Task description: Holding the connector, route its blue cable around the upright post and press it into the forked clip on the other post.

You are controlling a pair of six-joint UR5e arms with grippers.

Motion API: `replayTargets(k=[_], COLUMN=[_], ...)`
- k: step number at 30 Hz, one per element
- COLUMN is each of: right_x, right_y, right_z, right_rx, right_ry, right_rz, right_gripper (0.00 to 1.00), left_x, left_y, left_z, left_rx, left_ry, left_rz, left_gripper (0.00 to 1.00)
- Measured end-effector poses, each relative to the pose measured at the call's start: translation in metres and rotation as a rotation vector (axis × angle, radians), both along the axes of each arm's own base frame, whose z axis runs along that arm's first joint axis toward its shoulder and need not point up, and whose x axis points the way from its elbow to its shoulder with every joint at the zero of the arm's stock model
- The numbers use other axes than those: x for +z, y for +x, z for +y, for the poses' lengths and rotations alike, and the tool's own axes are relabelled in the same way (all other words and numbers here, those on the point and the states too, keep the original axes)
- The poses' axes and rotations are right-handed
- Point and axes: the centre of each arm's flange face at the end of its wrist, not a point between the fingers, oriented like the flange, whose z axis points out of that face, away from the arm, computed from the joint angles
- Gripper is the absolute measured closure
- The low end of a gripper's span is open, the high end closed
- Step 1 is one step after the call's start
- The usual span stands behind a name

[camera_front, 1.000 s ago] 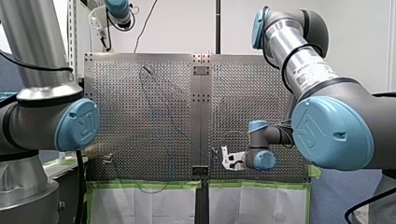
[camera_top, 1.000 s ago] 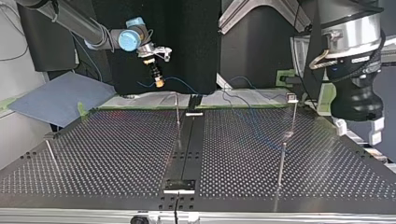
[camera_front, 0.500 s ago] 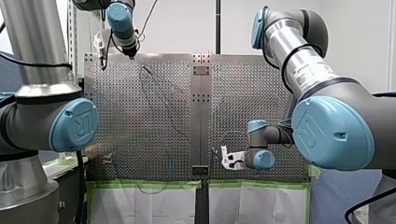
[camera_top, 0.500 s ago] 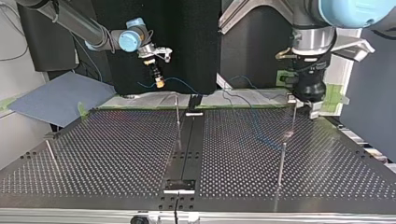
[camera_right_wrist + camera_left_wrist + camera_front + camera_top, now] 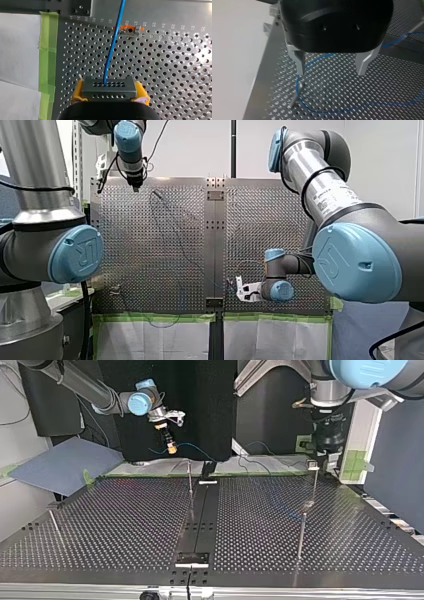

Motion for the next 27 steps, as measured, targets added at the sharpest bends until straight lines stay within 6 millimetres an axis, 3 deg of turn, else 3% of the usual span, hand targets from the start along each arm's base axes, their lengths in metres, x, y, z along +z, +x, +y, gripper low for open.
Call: replayTargets(k=[27], right_x=[0.0], right_y=[0.002], right_z=[0.001], right_rx=[0.004], right_ry=[0.0], right_rz=[0.0], right_gripper=[1.0], left_x=[-0.004], left_y=[-0.037], left_z=[0.01], left_rx=[0.05], left_ry=[0.06], left_rz=[0.21], left_gripper=[0.0])
